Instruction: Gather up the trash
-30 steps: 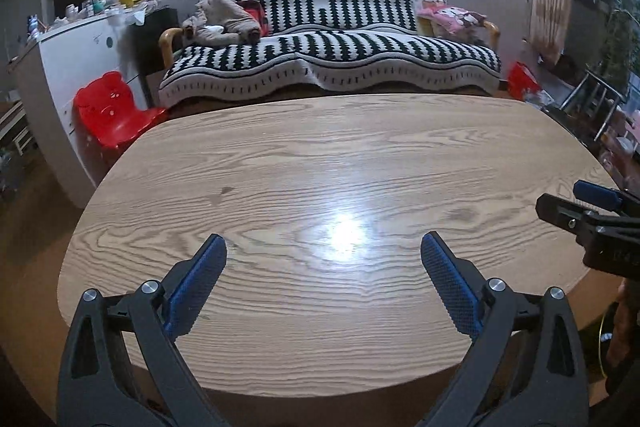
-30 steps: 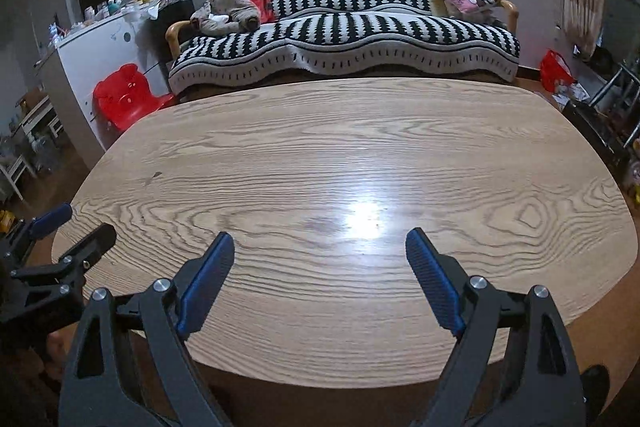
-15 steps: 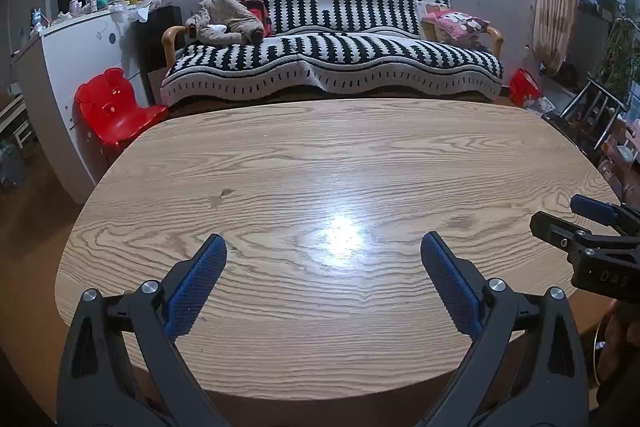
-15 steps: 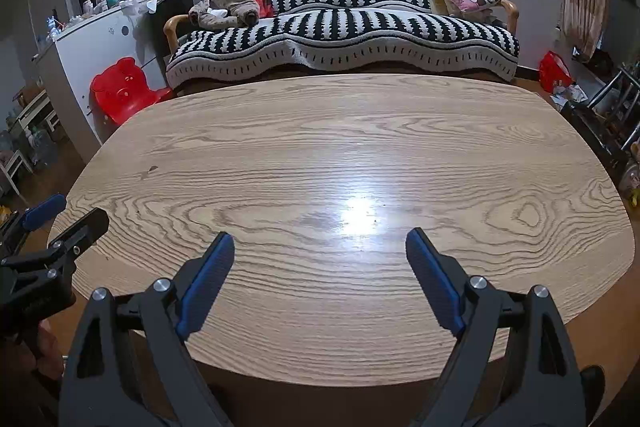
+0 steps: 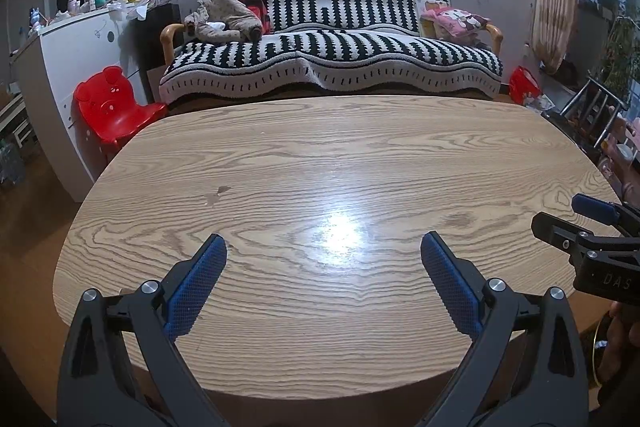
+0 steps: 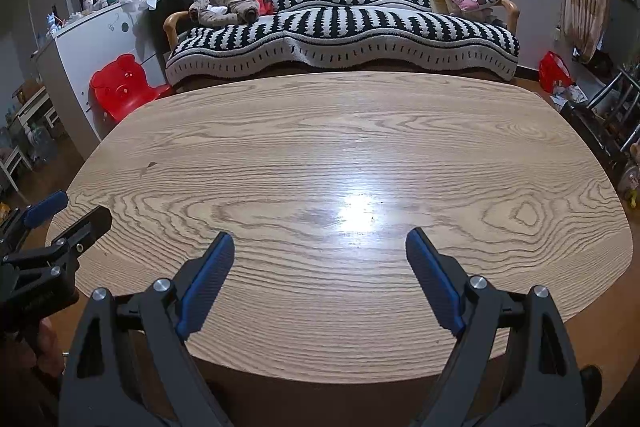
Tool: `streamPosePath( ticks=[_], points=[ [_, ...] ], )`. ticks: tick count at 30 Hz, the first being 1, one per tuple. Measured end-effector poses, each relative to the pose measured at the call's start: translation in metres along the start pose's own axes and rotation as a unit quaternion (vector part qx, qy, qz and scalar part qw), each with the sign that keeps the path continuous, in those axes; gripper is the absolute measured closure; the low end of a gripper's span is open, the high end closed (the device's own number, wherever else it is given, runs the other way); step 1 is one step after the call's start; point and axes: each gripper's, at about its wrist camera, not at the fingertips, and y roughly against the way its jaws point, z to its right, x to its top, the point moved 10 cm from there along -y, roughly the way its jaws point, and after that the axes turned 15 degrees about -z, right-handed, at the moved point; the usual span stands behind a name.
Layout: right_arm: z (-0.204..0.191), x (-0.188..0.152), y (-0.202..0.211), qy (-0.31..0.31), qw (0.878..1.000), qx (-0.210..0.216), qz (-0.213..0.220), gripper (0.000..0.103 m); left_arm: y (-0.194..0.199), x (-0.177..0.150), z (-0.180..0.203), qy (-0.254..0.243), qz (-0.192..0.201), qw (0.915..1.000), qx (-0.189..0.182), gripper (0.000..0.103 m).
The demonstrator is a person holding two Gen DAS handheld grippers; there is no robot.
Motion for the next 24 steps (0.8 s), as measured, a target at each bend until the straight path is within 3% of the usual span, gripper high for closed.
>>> streamPosePath(
  ticks=[24],
  points=[
    [0.0025, -0.0012, 0.0008, 0.001, 1.0, -0.001, 0.0, 0.018, -0.0024, 0.0017, 0.0015, -0.001, -0.002, 1.0, -0.001, 0.008]
  ],
)
